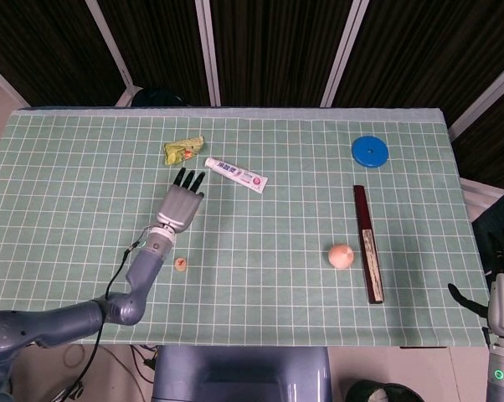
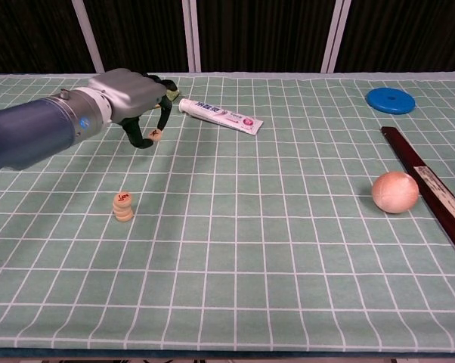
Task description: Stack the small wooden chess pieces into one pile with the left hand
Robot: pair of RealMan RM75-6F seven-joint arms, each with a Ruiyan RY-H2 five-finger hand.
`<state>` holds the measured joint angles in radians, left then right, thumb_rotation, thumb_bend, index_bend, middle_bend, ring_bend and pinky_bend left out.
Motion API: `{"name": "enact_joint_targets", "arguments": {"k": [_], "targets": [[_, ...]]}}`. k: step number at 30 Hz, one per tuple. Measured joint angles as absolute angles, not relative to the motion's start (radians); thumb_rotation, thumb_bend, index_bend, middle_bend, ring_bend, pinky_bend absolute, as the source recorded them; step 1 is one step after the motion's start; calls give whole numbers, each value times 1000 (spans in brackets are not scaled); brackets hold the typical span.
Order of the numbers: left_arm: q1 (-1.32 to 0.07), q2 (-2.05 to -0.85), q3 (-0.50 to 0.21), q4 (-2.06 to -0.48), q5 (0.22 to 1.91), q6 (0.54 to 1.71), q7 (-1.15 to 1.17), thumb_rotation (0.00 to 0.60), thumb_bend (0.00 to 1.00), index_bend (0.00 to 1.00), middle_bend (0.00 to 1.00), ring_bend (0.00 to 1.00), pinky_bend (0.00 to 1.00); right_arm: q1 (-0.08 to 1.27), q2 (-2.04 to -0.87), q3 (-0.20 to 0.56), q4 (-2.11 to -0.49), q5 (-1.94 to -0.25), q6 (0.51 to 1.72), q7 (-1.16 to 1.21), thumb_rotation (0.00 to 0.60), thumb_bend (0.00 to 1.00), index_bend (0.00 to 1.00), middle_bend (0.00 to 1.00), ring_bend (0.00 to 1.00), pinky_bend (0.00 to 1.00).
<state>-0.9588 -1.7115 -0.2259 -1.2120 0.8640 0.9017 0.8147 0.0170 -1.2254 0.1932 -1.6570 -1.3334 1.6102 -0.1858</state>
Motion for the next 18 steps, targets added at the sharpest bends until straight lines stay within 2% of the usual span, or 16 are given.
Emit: {"name": "enact_joint_targets", "arguments": {"k": [7, 11, 18], "targets": [[-910, -1523, -200, -1508, 863, 961, 836, 600, 314, 497, 0, 0, 0, 17, -1226, 192, -1655, -1335, 1611, -192, 600, 232, 92, 13, 0, 0], [-873, -1417, -156, -1654, 880, 997, 846, 600, 314, 496, 1, 0, 0, 17, -1227, 191, -1653, -1339, 1613, -190, 600, 232, 92, 13, 0, 0], [-828, -1336, -62, -1787, 951, 1031, 854, 600, 314, 497, 2, 0, 0, 17, -1227, 190, -1650, -1345, 1617, -190, 600, 232, 92, 13, 0, 0]]}}
